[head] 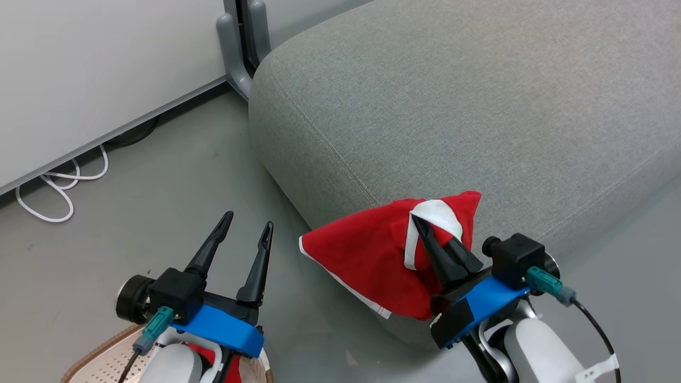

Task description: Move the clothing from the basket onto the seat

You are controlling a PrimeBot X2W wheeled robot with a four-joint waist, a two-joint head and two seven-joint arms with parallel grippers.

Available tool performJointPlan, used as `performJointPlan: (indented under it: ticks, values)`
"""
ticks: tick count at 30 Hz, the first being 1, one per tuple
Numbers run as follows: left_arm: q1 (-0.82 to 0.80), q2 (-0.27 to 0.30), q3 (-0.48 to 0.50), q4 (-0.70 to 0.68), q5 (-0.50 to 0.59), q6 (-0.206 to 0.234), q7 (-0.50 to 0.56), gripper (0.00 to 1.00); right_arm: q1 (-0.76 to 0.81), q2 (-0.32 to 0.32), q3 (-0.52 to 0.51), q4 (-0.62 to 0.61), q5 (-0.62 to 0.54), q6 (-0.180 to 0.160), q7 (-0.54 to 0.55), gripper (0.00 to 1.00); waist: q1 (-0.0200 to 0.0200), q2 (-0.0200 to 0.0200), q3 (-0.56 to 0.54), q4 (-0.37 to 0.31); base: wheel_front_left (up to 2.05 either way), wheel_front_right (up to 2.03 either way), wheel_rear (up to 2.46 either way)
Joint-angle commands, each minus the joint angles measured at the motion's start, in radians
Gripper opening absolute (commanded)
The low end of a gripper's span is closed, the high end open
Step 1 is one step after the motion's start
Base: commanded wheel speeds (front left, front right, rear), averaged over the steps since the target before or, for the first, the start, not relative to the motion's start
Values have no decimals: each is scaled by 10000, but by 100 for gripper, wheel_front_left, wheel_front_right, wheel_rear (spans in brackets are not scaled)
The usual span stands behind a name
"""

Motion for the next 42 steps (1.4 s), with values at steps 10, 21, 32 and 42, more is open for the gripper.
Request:
performJointPlan:
  ticks: [10, 21, 32, 42]
  values:
    - [-282, 417, 374, -531, 263, -68, -30, 100, -2805, 8, -1279, 723, 456, 5, 147, 0, 0, -1, 1122, 68, 0, 0, 0]
    - [-1454, 1366, 200, -1923, 583, -68, 328, 100, -7322, -1452, -4617, 2376, 235, 5, -138, 0, 0, -1, 4170, 1244, 0, 0, 0]
    - [-2195, 1999, 184, -3687, 962, -18, 896, 100, -8649, -2064, -6988, 4679, -99, 5, -944, 0, 0, -1, 6308, 1925, 0, 0, 0]
    - [-2002, 2071, 150, -3862, 830, 114, 829, 100, -8619, -1994, -7241, 6651, -733, 5, -1259, 0, 0, -1, 6227, 2021, 0, 0, 0]
